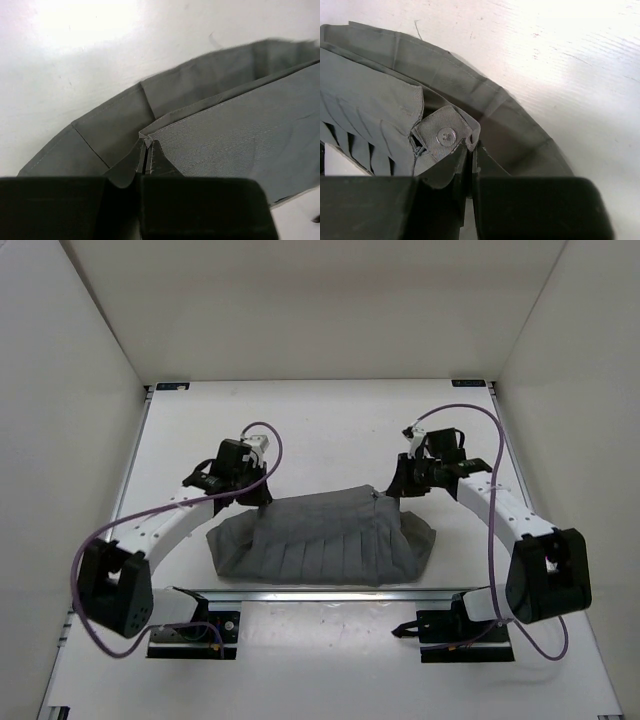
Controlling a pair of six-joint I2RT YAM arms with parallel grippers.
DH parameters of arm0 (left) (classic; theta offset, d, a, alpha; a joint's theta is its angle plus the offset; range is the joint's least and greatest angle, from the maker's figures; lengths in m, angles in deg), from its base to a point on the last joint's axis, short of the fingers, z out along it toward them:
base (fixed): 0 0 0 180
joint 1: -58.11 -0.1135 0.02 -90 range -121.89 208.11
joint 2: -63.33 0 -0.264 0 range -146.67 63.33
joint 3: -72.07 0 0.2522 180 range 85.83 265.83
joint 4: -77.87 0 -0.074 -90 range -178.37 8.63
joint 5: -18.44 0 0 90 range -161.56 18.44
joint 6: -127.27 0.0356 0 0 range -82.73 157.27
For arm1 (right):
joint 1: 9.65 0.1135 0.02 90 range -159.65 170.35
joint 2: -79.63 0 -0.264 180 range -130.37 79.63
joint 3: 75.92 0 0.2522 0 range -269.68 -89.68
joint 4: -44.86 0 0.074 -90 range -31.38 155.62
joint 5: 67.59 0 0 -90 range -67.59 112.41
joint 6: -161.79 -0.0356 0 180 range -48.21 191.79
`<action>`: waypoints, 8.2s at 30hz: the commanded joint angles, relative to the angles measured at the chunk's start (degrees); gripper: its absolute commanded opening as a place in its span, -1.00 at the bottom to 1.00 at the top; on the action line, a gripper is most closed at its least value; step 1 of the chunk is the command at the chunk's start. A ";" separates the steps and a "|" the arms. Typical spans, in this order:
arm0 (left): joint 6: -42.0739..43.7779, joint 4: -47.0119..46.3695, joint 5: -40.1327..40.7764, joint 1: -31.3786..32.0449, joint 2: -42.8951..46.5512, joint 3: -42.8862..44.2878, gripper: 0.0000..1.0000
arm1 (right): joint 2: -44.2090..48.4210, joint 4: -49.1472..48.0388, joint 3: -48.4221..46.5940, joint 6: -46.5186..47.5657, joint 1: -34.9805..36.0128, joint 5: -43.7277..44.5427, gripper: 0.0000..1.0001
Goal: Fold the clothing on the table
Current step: Fold the skirt
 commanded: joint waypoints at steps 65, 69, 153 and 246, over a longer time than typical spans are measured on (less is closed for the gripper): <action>-3.37 7.36 -12.21 3.91 -19.20 -0.70 -1.00 | -18.85 0.73 -1.14 -0.41 8.85 -3.77 -1.00; -2.77 6.03 -8.61 2.77 -24.03 3.60 -1.00 | -22.98 0.02 -5.26 -0.50 6.92 -2.63 -0.99; -8.47 -2.57 -14.74 10.68 -47.59 30.15 -1.00 | -20.08 -1.39 -33.14 -3.04 14.20 5.81 -1.00; -19.82 -25.96 -15.55 -6.01 -11.82 -11.86 -1.00 | -44.51 -7.72 -39.47 0.56 9.38 -12.21 -0.99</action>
